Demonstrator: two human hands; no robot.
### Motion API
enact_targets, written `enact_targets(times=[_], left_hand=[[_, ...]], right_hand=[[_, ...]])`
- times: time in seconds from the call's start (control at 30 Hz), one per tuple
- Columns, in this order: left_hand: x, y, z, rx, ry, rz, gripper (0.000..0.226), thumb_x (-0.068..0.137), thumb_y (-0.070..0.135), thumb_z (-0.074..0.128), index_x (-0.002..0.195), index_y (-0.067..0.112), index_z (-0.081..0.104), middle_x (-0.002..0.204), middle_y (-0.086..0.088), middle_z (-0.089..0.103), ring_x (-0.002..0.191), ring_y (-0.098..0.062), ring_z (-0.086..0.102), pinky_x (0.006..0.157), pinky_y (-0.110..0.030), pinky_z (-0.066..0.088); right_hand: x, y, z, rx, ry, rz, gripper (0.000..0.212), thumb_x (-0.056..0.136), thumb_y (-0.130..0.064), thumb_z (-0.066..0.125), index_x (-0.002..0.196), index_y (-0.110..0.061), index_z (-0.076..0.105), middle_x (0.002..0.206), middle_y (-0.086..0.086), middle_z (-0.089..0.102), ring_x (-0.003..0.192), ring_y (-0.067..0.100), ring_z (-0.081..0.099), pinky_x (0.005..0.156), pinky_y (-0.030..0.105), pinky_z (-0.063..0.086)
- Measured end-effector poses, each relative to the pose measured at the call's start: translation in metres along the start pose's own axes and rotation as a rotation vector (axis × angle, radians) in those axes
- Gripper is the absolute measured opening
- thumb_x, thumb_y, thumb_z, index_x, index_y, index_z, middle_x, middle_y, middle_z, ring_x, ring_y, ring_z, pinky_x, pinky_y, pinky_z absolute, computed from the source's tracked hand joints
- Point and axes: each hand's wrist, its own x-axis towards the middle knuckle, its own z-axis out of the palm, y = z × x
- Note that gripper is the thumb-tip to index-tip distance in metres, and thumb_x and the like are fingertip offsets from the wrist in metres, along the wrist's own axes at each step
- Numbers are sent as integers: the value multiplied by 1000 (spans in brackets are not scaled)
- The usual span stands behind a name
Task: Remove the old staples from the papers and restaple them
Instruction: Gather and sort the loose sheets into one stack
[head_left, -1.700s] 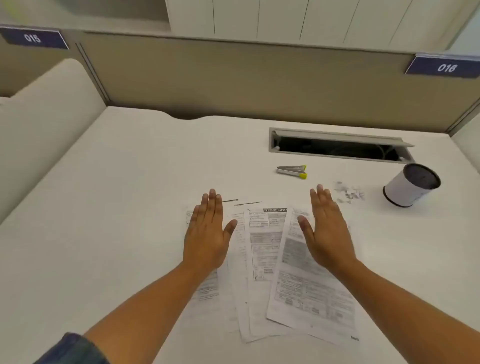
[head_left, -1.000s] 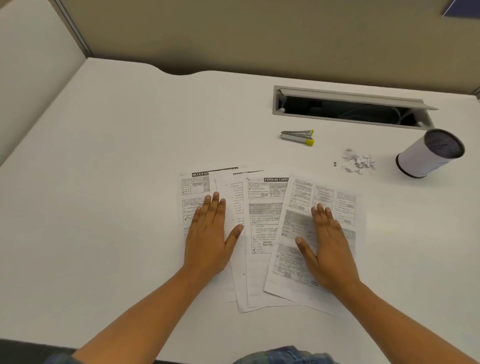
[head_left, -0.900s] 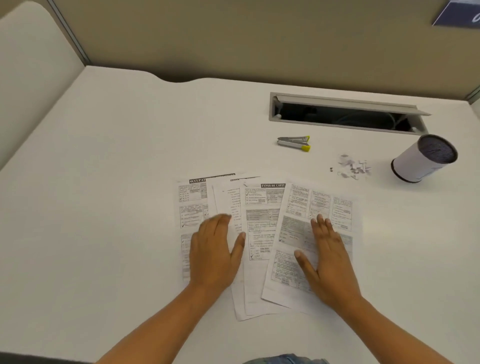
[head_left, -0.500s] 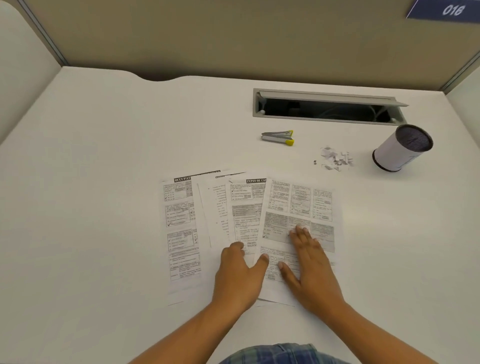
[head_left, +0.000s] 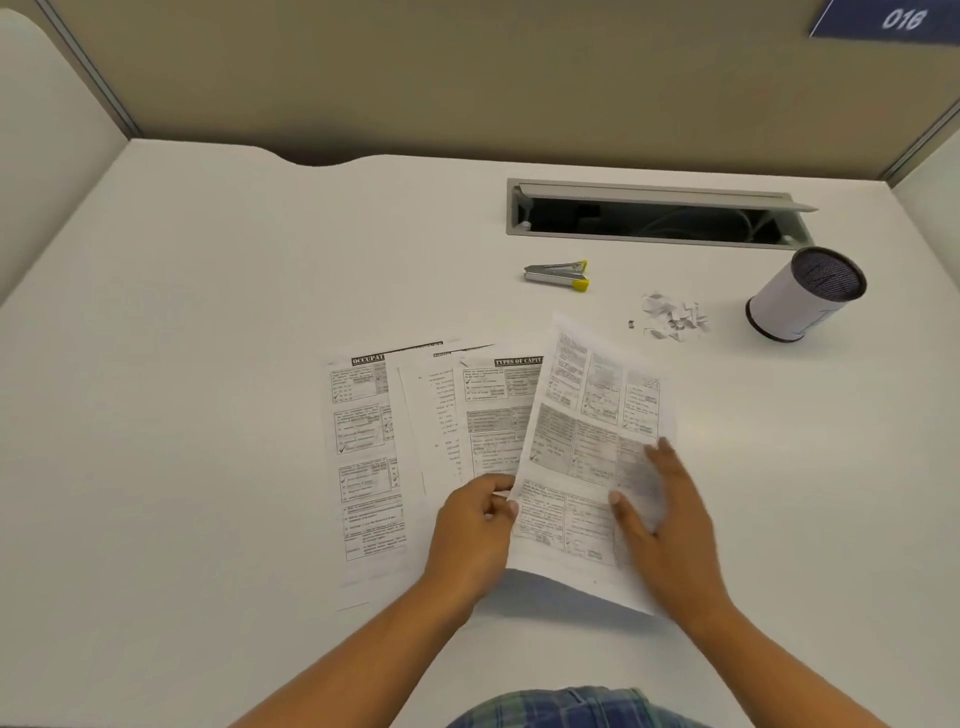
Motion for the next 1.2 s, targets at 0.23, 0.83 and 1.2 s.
enact_targets(times=[0.23,0.83,1.2], left_hand=[[-9,1,-14,-141,2,-4,25,98,10,55,108,29,67,100,5,77,92,-10,73,79,-24,59],[0,7,-33,-181,150,-36,10,97,30,57,102,27,65,108,6,68,97,-13,66,83,-32,54],[5,5,-38,-80,319,-125,70,86,42,69,144,21,38,149,1,40,135,-19,42,106,-40,42]], right_hand=[[8,-20,-43,396,142,401,50,92,-30,66,138,-20,49,128,1,64,98,16,65,88,36,51],[25,-29,-52,799,-62,533,13,98,-14,56,104,-14,67,92,7,79,77,28,76,72,44,60],[39,-35,-5,827,-245,577,18,100,-13,51,113,-10,64,103,16,76,92,39,73,80,52,59]])
